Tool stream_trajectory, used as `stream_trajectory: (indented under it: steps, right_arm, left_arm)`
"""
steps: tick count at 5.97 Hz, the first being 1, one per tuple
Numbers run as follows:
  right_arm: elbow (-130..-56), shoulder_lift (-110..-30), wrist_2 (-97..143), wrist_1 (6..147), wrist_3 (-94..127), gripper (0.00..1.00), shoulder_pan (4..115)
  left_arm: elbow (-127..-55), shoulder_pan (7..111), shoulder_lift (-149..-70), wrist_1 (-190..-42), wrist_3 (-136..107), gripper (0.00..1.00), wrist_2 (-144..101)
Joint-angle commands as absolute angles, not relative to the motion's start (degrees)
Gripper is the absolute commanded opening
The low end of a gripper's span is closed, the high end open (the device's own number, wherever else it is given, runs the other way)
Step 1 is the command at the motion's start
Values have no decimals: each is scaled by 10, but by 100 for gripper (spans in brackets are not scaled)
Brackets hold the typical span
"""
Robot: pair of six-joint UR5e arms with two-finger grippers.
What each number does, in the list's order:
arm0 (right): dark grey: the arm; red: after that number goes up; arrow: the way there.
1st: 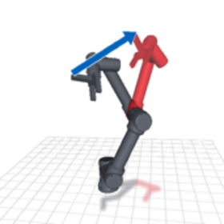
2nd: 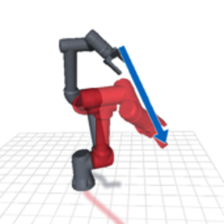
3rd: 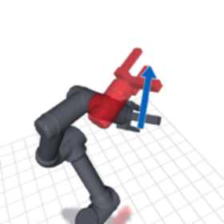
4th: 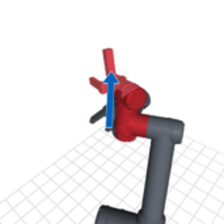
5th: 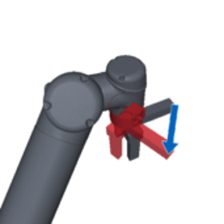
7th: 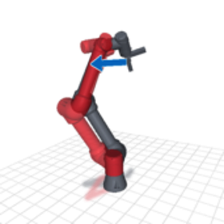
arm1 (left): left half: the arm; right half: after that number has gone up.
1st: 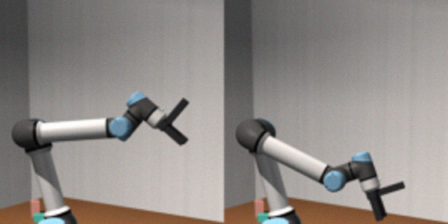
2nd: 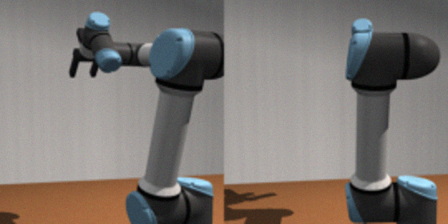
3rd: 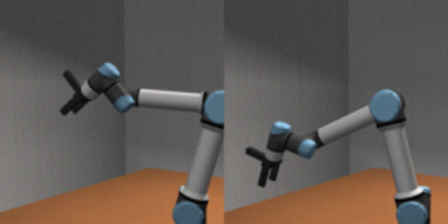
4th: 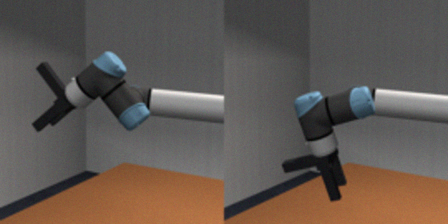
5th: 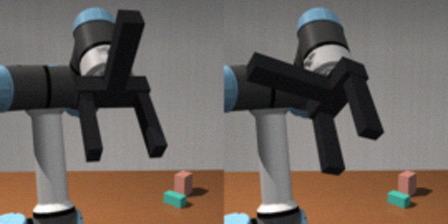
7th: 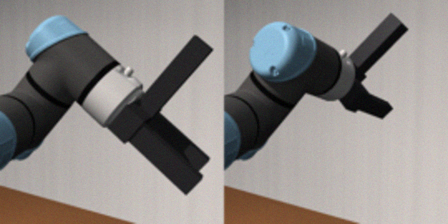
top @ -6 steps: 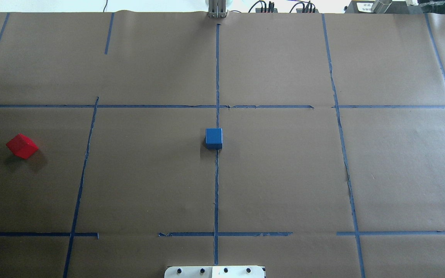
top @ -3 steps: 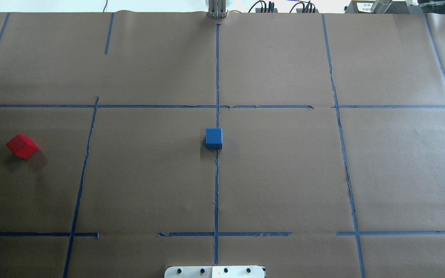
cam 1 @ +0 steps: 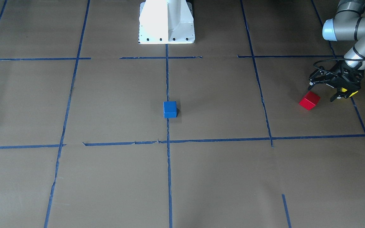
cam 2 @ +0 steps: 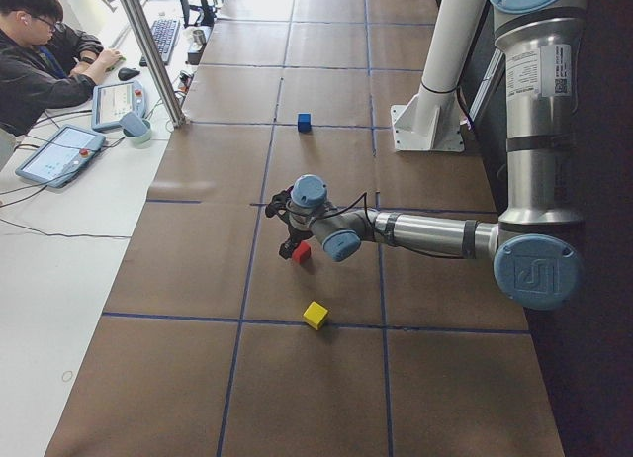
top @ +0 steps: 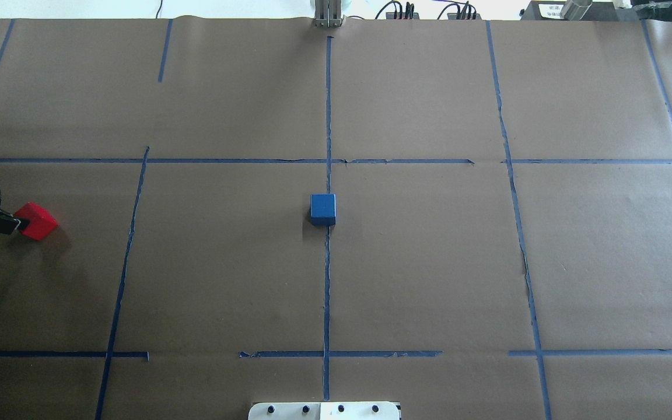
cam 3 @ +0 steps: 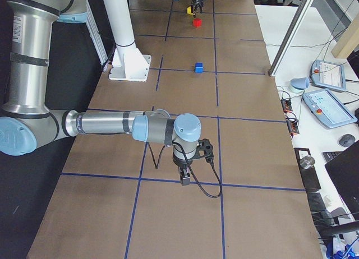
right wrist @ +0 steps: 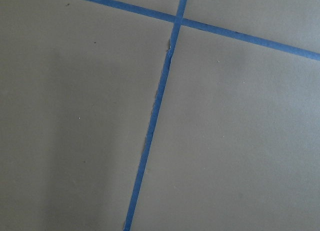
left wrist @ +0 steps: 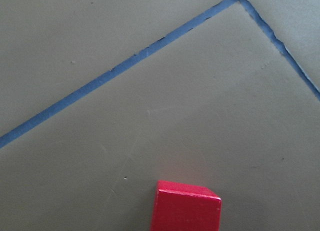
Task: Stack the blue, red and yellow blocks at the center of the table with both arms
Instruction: 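Reach the left gripper down over the red cube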
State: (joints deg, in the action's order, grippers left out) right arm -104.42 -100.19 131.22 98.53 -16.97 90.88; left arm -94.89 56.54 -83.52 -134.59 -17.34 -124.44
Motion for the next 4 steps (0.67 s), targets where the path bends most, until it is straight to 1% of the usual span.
stream_trajectory:
  steps: [1, 4]
  right_arm:
    - [-1044, -1002, 1312, 985, -170, 100, 909]
    - [-1043, -1002, 1311, 985, -171, 100, 909]
  left_arm:
    - [-926, 553, -843, -1349, -176, 100, -1241]
    - [-882, 533, -879, -1348, -178, 100, -1242]
